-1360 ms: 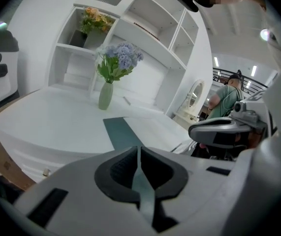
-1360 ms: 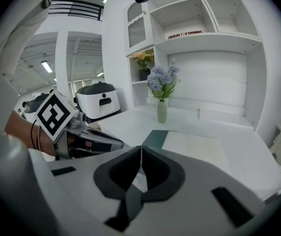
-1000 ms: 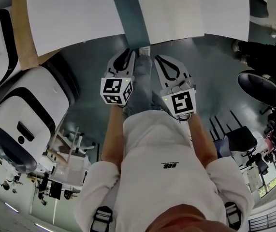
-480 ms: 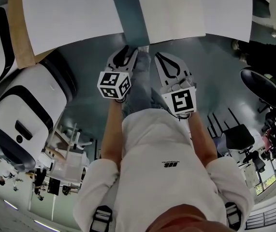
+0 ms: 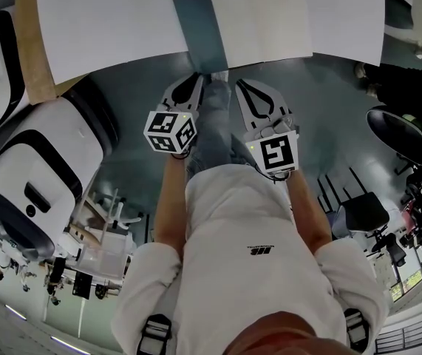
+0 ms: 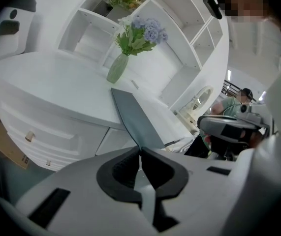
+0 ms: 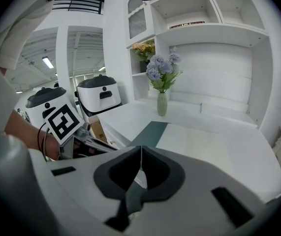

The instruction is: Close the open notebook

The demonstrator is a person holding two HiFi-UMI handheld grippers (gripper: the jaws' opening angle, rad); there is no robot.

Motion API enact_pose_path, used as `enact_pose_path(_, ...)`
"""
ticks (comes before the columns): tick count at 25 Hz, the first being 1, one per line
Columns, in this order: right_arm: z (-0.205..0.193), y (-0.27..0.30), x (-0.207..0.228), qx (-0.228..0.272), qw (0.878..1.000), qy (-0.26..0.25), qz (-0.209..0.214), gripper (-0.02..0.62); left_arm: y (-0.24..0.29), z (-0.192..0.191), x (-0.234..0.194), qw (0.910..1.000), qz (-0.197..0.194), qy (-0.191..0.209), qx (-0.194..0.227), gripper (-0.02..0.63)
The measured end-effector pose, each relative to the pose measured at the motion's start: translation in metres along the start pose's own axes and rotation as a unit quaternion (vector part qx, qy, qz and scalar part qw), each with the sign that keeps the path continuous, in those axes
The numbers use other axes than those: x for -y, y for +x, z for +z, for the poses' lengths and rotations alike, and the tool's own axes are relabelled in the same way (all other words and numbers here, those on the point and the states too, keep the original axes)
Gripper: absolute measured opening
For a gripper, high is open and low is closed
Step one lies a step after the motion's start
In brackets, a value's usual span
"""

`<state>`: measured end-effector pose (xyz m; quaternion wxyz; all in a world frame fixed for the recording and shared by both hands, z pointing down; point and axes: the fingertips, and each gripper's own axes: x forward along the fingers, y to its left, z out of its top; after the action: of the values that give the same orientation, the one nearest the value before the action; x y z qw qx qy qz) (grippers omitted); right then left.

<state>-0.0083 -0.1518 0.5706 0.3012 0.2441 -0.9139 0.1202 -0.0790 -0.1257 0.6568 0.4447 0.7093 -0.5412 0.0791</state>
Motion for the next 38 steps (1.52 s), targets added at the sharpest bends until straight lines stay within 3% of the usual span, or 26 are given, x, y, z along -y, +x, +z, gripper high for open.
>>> enact_pose_path(14,0.015,-0.018,0.023,0.018,1.0,0.008,-0.012,-0.003,-0.027,0.04,0.054,0.9982,-0.023,0.054,-0.005,0.0)
enact_pose_path(28,0.027,-0.038,0.052,0.038,0.999,0.026,-0.027,-0.003,-0.026,0.072,0.118,0.9903,-0.063,0.123,-0.007,0.0)
enact_pose_path(38,0.022,-0.066,0.083,0.043,0.996,0.039,-0.073,-0.003,-0.013,0.082,0.152,0.9866,-0.087,0.138,-0.003,0.0)
